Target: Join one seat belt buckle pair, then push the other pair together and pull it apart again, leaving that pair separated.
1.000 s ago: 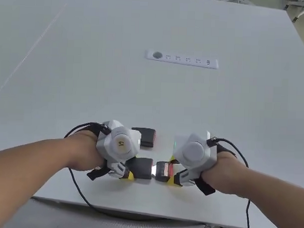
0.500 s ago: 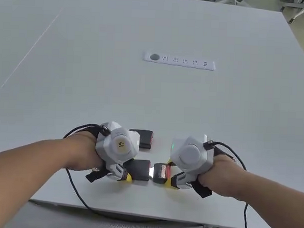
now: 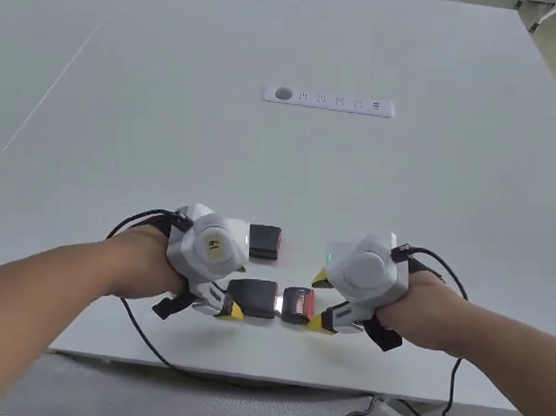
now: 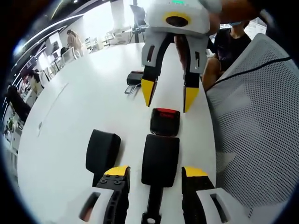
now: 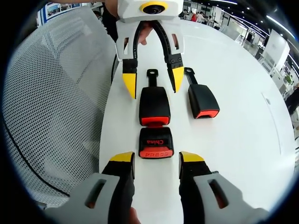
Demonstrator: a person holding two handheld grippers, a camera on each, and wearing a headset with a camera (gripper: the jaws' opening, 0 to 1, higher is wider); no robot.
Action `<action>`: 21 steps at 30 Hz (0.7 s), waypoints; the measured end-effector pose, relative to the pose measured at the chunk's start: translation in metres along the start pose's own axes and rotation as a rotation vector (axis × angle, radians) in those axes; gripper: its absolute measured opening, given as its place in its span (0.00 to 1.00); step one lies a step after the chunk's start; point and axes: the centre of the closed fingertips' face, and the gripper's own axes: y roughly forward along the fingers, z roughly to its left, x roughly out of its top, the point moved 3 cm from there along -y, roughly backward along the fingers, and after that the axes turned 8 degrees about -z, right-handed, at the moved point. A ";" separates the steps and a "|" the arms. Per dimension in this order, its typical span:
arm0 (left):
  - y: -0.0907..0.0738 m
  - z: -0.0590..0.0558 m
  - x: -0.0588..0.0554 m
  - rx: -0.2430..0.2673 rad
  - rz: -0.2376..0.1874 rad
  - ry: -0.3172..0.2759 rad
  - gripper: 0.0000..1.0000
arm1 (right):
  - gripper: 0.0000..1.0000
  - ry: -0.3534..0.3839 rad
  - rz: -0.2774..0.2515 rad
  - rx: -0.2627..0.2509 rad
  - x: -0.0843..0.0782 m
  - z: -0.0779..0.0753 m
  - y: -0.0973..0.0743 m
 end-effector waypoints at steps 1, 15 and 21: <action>-0.001 0.003 0.001 0.006 -0.006 0.003 0.45 | 0.35 0.002 -0.006 -0.007 0.000 -0.002 -0.002; -0.007 0.049 0.011 0.054 -0.012 0.003 0.46 | 0.34 0.017 0.043 -0.074 -0.026 -0.049 -0.033; -0.003 0.066 0.013 0.069 -0.004 0.010 0.46 | 0.33 -0.008 0.102 -0.092 -0.044 -0.065 -0.048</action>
